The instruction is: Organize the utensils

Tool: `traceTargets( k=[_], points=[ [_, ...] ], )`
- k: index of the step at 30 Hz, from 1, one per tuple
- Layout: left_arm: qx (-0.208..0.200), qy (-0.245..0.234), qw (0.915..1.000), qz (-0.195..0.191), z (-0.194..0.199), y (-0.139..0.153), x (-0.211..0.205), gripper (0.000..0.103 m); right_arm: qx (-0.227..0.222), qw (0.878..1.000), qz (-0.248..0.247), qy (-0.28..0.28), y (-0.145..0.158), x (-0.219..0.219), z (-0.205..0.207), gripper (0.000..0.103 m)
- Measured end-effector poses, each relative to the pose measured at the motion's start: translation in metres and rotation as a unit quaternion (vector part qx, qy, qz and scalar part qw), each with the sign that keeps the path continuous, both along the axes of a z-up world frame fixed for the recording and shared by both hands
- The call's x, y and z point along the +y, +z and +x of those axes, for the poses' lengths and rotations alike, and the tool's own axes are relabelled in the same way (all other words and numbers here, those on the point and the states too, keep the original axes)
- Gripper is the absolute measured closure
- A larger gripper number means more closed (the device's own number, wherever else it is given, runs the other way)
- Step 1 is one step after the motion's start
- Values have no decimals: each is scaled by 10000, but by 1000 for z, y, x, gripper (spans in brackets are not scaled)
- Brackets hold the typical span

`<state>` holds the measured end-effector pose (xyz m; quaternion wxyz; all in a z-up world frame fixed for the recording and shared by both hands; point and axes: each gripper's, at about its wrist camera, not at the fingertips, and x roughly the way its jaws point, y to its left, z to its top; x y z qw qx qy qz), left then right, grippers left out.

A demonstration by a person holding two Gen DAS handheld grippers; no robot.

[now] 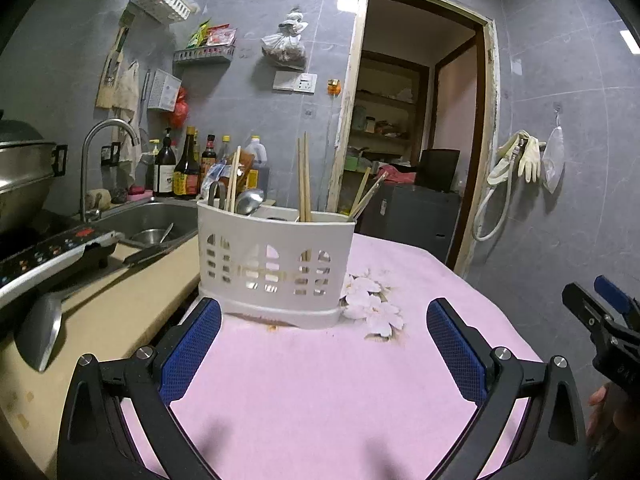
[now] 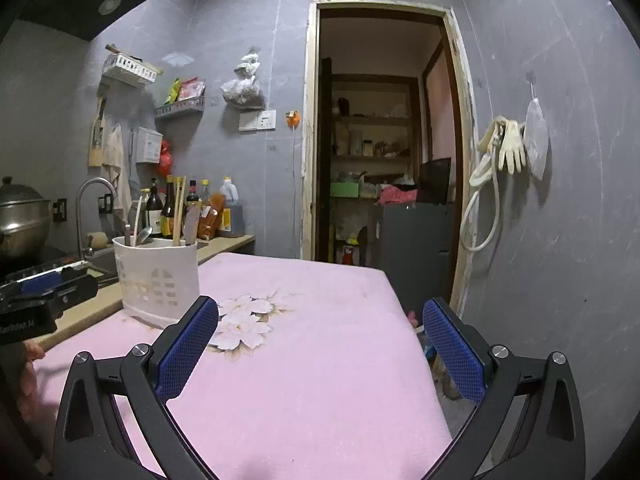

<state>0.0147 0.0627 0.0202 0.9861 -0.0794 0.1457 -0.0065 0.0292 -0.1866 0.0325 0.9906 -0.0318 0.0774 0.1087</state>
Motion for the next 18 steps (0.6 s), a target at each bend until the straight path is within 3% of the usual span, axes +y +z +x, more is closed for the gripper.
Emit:
traceTargets(
  k=[18],
  points=[
    [-50, 52, 10000, 37, -4, 0, -2, 2, 145, 9998, 107, -17, -3, -2, 2, 0]
  ],
)
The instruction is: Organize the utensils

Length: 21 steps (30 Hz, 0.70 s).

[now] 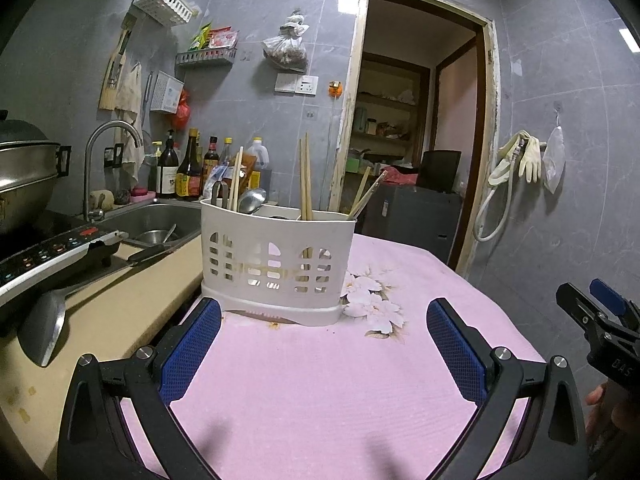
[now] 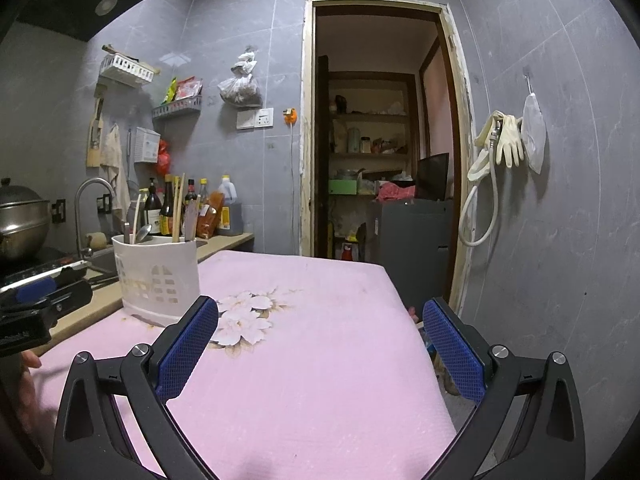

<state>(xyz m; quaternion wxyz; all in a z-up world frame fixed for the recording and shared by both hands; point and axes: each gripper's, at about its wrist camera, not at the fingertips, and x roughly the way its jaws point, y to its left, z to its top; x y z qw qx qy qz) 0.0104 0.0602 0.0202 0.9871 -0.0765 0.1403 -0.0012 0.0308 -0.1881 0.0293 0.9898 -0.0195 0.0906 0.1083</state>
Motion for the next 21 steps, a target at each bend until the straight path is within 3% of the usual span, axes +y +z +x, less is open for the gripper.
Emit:
traceTargets(
  k=[21],
  points=[
    [-26, 3, 10000, -16, -3, 3, 1, 2, 7, 10000, 6, -5, -1, 0, 1, 0]
  ],
)
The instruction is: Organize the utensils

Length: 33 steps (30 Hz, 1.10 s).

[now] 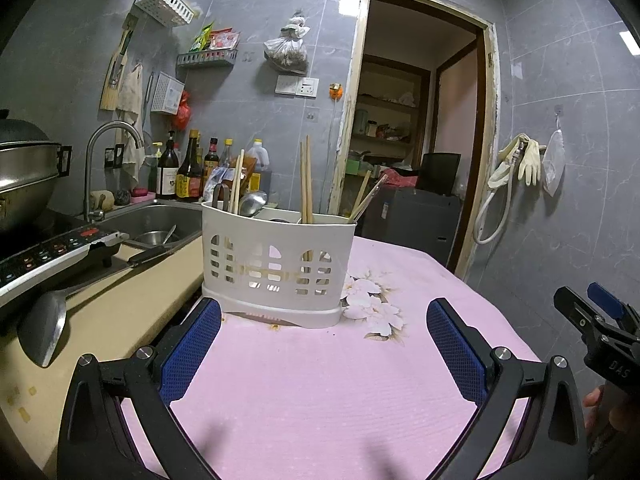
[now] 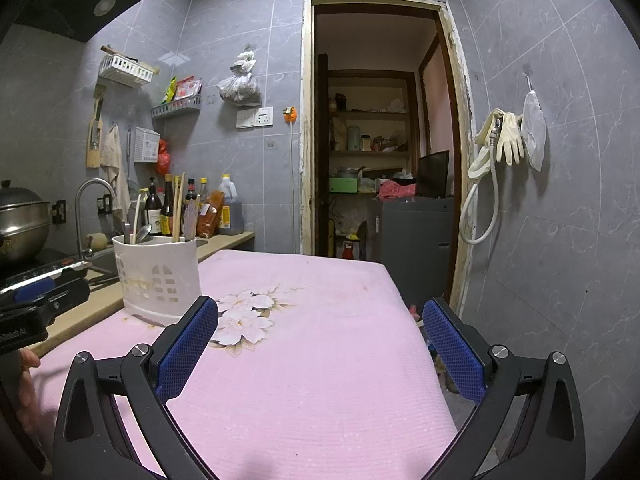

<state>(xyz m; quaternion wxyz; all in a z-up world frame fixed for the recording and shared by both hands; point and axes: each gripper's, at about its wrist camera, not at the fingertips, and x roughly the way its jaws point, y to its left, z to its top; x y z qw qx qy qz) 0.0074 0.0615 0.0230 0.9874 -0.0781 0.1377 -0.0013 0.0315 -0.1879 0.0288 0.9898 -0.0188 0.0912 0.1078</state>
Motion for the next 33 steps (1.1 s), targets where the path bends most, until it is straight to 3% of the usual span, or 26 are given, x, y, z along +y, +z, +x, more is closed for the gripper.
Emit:
traceTargets(
  k=[33],
  points=[
    [-6, -6, 10000, 7, -2, 3, 1, 2, 13, 10000, 22, -10, -2, 0, 2, 0]
  ],
)
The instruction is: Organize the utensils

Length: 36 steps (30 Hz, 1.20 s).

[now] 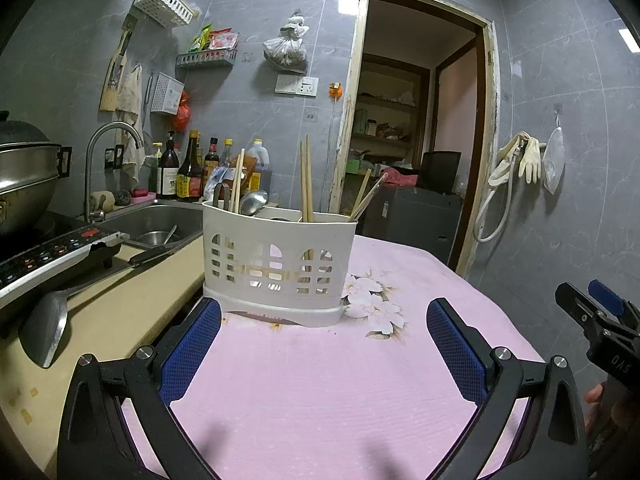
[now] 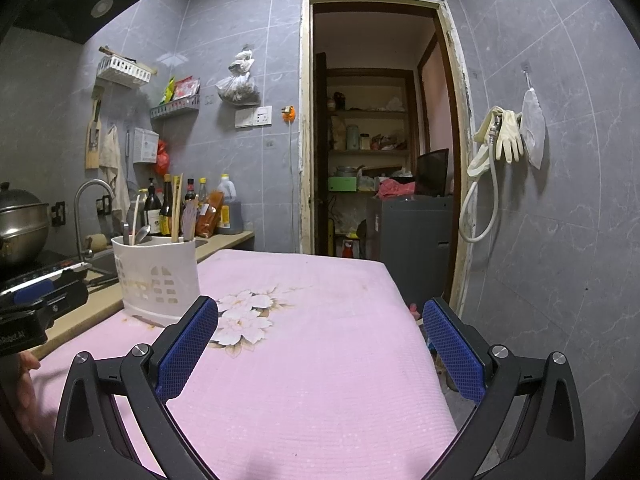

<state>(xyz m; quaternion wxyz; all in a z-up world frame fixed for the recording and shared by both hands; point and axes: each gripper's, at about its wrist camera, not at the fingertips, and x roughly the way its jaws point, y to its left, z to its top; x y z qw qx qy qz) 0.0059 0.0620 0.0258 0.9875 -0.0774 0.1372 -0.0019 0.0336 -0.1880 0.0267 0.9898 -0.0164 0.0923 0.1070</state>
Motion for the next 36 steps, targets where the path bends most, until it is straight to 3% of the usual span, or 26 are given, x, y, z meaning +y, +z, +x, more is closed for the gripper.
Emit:
traceTargets(
  k=[36],
  points=[
    [3, 1, 10000, 7, 1, -1, 1, 2, 80, 10000, 10, 11, -4, 1, 0, 0]
  ],
)
